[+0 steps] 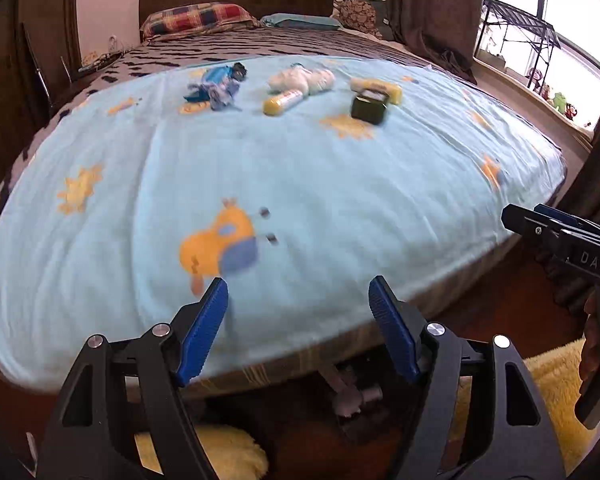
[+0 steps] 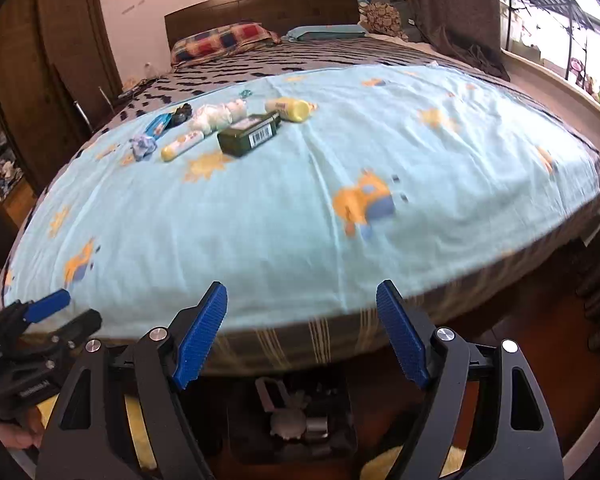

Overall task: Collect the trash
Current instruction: 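Raise both open tools back over the bed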

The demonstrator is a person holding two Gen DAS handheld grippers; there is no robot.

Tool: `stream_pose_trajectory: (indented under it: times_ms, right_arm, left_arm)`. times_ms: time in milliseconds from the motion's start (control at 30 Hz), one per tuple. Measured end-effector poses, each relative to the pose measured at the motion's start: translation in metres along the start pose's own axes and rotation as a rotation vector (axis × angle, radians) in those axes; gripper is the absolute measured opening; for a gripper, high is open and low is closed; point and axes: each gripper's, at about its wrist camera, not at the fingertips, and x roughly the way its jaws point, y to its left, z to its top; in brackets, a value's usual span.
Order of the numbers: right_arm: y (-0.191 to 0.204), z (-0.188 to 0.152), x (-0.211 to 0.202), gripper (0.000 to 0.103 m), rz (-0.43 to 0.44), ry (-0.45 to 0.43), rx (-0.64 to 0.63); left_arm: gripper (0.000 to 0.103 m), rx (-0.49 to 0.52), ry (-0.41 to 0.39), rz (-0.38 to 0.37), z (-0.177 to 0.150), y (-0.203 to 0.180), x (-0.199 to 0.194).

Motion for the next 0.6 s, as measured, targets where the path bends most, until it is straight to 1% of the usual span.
stream_pose_trajectory:
  times_ms: [100, 233, 367, 467, 600]
  right_arm:
    - [0.008, 0.017, 0.018, 0.078, 0.011, -0.015, -0.01]
    - [0.017, 0.045, 0.049, 0.078, 0.051, -0.014, 0.013]
    - [0.029, 0.075, 0.079, 0.078, 0.057, -0.015, 0.036]
    - [0.035, 0.095, 0.1, 0.078, 0.07, -0.011, 0.077]
    - [0.043, 0.113, 0.127, 0.078, 0.044, 0.004, 0.091]
  left_arm:
    - [0.068, -0.001, 0.001, -0.007, 0.023, 0.013, 0.014]
    - [0.065, 0.022, 0.0, 0.015, 0.049, 0.022, 0.032]
    - [0.062, 0.036, 0.001, 0.018, 0.077, 0.028, 0.053]
    - [0.061, 0.056, -0.005, -0.008, 0.099, 0.029, 0.071]
    - [0.053, 0.08, 0.01, -0.045, 0.124, 0.027, 0.099]
